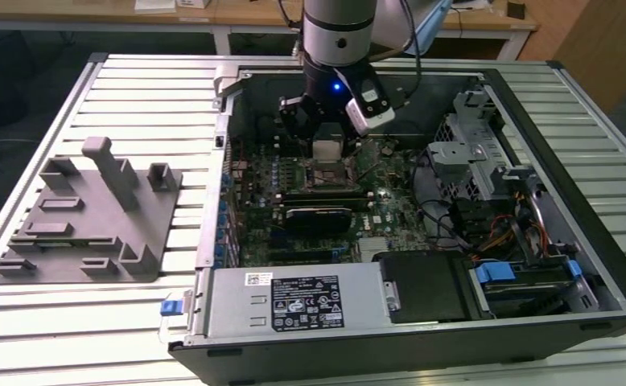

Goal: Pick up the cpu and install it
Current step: 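Pick up the cpu and move it towards the insertion slot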

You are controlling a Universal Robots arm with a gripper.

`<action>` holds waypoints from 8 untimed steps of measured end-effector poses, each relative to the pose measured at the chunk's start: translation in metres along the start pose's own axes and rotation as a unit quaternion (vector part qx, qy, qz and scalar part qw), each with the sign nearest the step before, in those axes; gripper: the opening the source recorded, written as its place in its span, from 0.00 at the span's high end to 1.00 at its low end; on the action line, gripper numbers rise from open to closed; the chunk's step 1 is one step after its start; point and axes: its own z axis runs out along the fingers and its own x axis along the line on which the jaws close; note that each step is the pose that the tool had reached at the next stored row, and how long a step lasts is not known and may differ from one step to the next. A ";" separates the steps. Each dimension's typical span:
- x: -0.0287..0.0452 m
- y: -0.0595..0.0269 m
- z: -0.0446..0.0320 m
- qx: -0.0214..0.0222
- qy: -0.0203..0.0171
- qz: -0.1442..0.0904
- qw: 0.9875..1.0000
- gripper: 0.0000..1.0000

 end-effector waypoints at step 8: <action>-0.0066 0.0050 0.0079 0.001 0.000 0.000 1.000 0.45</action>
